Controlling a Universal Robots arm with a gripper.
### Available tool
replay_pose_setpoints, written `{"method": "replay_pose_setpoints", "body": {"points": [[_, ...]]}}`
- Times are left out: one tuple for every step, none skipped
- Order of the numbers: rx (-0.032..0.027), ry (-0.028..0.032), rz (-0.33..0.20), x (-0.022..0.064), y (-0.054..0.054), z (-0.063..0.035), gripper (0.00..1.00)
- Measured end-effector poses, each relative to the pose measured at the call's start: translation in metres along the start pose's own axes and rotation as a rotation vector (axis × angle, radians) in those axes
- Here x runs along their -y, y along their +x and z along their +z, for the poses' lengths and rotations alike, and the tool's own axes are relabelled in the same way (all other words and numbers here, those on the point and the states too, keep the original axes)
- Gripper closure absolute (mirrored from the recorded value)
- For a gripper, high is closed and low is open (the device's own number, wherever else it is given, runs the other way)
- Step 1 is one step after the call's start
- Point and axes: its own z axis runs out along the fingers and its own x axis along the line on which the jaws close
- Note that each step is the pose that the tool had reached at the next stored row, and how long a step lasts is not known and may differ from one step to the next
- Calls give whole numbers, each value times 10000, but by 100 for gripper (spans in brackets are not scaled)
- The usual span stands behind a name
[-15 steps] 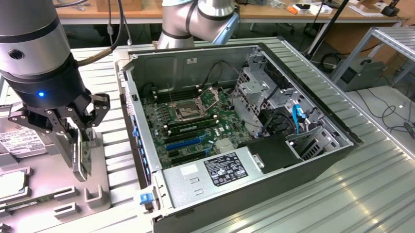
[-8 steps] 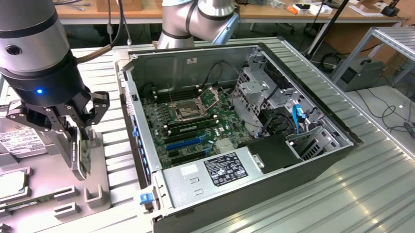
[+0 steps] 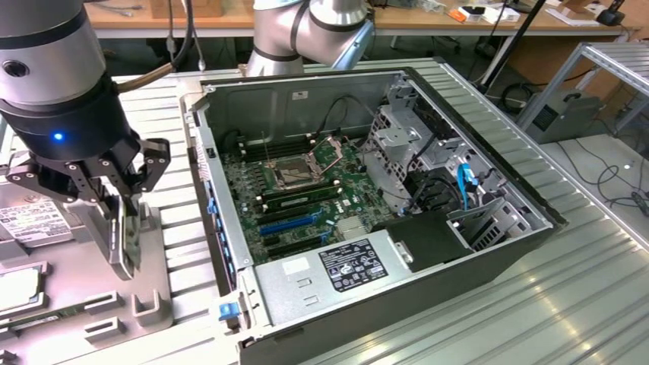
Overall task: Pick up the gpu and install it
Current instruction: 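Pick up the gpu and move the gpu toward the slot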
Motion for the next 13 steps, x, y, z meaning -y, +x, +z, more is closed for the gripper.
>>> {"method": "replay_pose_setpoints", "body": {"points": [[0, 0, 0, -1, 0, -9, 73], [0, 0, 0, -1, 0, -18, 73], [0, -1, 0, -2, -1, -28, 73], [0, 0, 0, -2, -1, -37, 73], [-1, 1, 0, -2, -1, -44, 73], [0, -1, 0, -3, -1, -50, 73], [0, 0, 0, -3, -2, -61, 73], [0, 0, 0, -4, -2, -70, 73], [0, 0, 0, -4, -2, -73, 73], [0, 0, 0, -4, -2, -80, 73], [0, 0, 0, -5, -2, -95, 73], [1, -1, 0, -6, -2, -109, 73], [0, 0, 0, -6, -3, -118, 73]]}}
